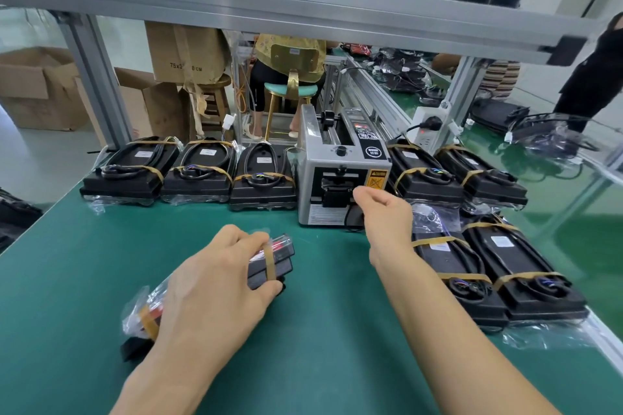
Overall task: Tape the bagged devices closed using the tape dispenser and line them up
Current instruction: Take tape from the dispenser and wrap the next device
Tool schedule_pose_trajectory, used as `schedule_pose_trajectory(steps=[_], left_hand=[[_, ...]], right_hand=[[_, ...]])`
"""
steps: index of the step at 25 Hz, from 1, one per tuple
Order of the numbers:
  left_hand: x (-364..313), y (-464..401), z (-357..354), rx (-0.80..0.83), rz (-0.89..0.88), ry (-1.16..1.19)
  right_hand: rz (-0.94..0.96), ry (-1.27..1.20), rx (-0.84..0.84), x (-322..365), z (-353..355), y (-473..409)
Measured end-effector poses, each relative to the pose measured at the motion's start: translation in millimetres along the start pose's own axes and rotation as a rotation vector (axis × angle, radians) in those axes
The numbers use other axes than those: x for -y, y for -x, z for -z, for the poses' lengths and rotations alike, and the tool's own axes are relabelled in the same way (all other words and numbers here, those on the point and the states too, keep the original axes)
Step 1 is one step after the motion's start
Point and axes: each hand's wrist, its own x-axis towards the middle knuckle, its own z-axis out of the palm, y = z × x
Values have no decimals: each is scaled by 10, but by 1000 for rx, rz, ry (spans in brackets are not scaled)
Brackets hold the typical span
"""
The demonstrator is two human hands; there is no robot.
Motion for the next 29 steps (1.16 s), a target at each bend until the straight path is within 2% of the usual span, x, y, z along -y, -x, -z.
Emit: schedule_pose_trajectory(steps=[3, 9, 17, 19, 22, 24, 26, 29], left_hand=[[-14, 12, 2, 6, 1, -3], [-32, 19, -2, 9, -3, -25], [-25, 27, -16, -3, -27, -26], [-24, 29, -11, -21, -23, -17], [10, 30, -14, -89, -17, -33], [19, 22, -15, -130, -2, -53], [15, 18, -15, -149, -15, -63], [-5, 33, -2, -161, -30, -49]], right_hand=[[-21, 33, -97, 30, -150, -145], [-93, 56, -188, 41, -327, -285], [-269, -178, -261, 133, -455, -301], [-329, -248, -176, 184, -403, -196], [-379, -241, 148, 182, -220, 146], [-309, -168, 329, 134, -116, 431], [-217, -151, 440, 106, -74, 715], [-141, -195, 480, 70, -98, 956]])
